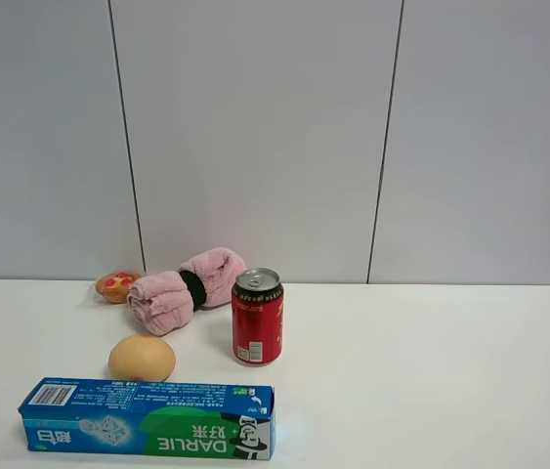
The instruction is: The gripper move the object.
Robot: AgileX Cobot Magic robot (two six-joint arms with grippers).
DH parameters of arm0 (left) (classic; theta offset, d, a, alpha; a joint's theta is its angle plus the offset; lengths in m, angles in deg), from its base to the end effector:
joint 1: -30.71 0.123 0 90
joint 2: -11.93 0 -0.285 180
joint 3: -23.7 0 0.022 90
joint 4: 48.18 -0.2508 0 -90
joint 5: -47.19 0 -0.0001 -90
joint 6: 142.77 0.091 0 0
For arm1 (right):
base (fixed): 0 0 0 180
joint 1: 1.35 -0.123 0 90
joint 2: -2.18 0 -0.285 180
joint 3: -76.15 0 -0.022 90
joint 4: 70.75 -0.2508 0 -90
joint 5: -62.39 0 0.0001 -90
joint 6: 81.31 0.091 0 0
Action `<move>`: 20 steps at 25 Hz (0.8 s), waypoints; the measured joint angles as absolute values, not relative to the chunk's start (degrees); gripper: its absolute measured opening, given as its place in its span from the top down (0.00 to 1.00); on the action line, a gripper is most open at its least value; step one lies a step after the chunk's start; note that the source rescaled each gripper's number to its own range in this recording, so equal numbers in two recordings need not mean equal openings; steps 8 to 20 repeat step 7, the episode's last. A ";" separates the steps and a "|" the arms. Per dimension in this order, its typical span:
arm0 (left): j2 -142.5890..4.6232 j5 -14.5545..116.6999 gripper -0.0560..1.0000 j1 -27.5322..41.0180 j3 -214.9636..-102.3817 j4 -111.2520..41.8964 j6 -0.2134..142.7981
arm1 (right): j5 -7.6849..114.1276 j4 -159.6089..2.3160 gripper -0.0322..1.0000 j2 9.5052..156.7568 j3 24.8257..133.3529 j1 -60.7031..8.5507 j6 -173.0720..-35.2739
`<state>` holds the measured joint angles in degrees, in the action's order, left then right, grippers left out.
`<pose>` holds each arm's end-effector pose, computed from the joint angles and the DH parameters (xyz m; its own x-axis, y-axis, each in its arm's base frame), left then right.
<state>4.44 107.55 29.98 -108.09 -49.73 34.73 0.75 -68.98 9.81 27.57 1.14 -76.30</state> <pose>-0.0061 0.0022 0.2796 -0.4387 -0.0247 -0.8983 -0.0217 0.9996 -0.0169 -0.0060 -0.0022 0.2760 -0.4604 0.0928 -0.8828 0.1012 0.9935 0.0516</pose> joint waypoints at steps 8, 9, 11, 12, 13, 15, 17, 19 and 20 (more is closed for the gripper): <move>4.44 107.55 0.00 29.98 -108.09 -49.73 34.73 | 0.75 -68.98 0.14 9.81 27.57 1.14 -76.30; 4.44 107.55 0.00 29.98 -108.09 -49.73 34.73 | 0.75 -68.98 0.14 9.81 27.57 1.14 -76.30; 4.44 107.55 0.00 29.98 -108.09 -49.73 34.73 | 0.75 -68.98 0.14 9.81 27.57 1.14 -76.30; 4.44 107.55 0.00 29.98 -108.09 -49.73 34.73 | 0.75 -68.98 0.14 9.81 27.57 1.14 -76.30; 4.44 107.55 0.00 29.98 -108.09 -49.73 34.73 | 0.75 -68.98 0.14 9.81 27.57 1.14 -76.30; 4.44 107.55 0.00 29.98 -108.09 -49.73 34.73 | 0.75 -68.98 0.14 9.81 27.57 1.14 -76.30; 4.44 107.55 0.00 29.98 -108.09 -49.73 34.73 | 0.75 -68.98 0.14 9.81 27.57 1.14 -76.30; 4.44 107.55 0.00 29.98 -108.09 -49.73 34.73 | 0.75 -68.98 0.14 9.81 27.57 1.14 -76.30; 4.44 107.55 0.00 29.98 -108.09 -49.73 34.73 | 0.75 -68.98 0.14 9.81 27.57 1.14 -76.30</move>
